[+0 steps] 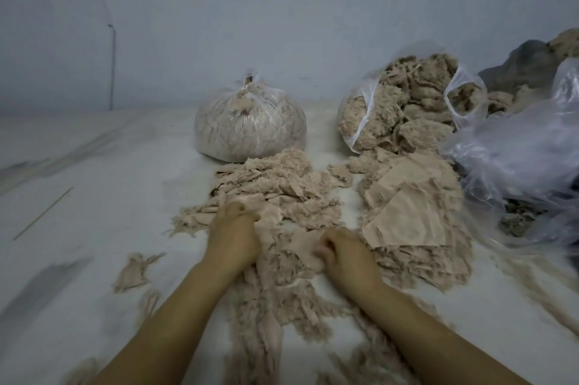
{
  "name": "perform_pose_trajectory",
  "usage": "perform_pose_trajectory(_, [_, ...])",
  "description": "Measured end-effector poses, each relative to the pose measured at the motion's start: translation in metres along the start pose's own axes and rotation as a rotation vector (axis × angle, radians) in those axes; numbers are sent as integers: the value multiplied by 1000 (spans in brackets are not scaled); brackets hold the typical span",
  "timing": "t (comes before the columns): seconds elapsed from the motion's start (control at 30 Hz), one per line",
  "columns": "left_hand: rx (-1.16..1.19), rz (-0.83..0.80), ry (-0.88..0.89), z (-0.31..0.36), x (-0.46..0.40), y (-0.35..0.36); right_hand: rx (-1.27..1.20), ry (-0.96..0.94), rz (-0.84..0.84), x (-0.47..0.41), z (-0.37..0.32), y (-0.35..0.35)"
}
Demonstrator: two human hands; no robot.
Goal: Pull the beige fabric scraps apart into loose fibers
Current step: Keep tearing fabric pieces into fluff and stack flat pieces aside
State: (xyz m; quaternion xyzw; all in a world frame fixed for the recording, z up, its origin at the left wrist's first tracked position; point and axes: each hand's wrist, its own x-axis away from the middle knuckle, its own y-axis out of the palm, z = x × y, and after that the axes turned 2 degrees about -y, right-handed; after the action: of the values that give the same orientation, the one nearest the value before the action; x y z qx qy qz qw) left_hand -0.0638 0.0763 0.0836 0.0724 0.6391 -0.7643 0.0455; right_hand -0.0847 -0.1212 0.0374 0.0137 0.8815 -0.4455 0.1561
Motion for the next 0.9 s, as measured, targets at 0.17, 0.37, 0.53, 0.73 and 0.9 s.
perform_pose_trajectory(0.17, [810, -219, 23, 40, -7, 20, -480, 64, 283, 0, -4, -6])
perform_pose_trajectory(0.37, [584, -146, 220, 43, -17, 43, -62, 122, 32, 2, 9, 7])
perform_pose_trajectory(0.53, [1132, -190, 232, 42, -16, 48, -250, 132, 121, -5, 8, 9])
perform_pose_trajectory(0.73, [1447, -460, 169, 35, -12, 49, -658, 164, 276, -1, 5, 5])
perform_pose_trajectory(0.9, [1809, -439, 43, 35, -15, 47, -626, 117, 235, -10, -1, -3])
